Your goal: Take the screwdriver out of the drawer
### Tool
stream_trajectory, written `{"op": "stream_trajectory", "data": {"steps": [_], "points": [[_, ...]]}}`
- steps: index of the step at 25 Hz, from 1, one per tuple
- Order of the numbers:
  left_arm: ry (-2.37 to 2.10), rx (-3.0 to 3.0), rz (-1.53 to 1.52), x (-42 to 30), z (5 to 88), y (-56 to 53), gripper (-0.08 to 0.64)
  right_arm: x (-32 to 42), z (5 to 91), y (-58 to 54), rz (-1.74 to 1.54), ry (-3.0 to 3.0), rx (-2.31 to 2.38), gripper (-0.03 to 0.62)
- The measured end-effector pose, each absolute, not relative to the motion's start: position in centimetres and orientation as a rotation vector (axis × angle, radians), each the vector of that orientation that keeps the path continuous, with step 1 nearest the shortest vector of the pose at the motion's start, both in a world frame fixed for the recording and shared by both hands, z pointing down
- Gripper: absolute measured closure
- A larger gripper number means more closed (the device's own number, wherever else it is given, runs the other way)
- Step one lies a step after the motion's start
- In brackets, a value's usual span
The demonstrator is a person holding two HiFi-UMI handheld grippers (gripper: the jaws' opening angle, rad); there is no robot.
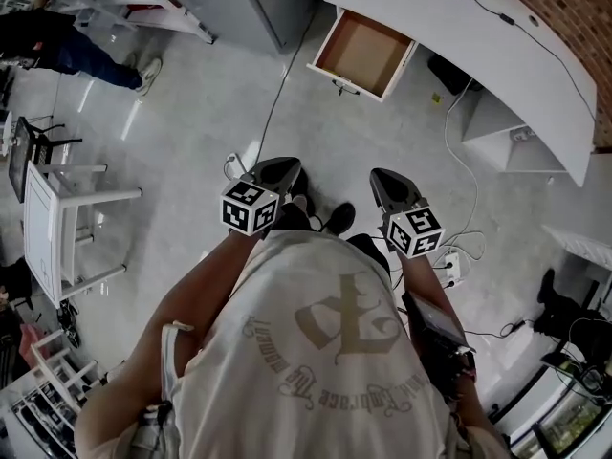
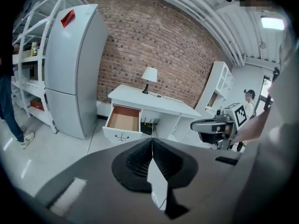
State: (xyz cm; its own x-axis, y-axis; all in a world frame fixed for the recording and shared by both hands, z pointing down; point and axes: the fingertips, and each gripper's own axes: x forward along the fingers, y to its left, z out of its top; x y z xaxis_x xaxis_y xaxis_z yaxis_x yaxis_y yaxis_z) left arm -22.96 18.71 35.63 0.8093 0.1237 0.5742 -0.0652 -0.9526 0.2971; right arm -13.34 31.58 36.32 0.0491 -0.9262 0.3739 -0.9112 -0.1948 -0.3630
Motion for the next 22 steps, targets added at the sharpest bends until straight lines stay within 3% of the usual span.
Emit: {"op": "stream_trajectory", "data": {"steps": [22], "points": [[-0.035,2.721,0.84,-24.9,34.4,18.6,0.554,-15.8,37.0,31.8,-0.861,2.036,-2.204,0.586]]}}
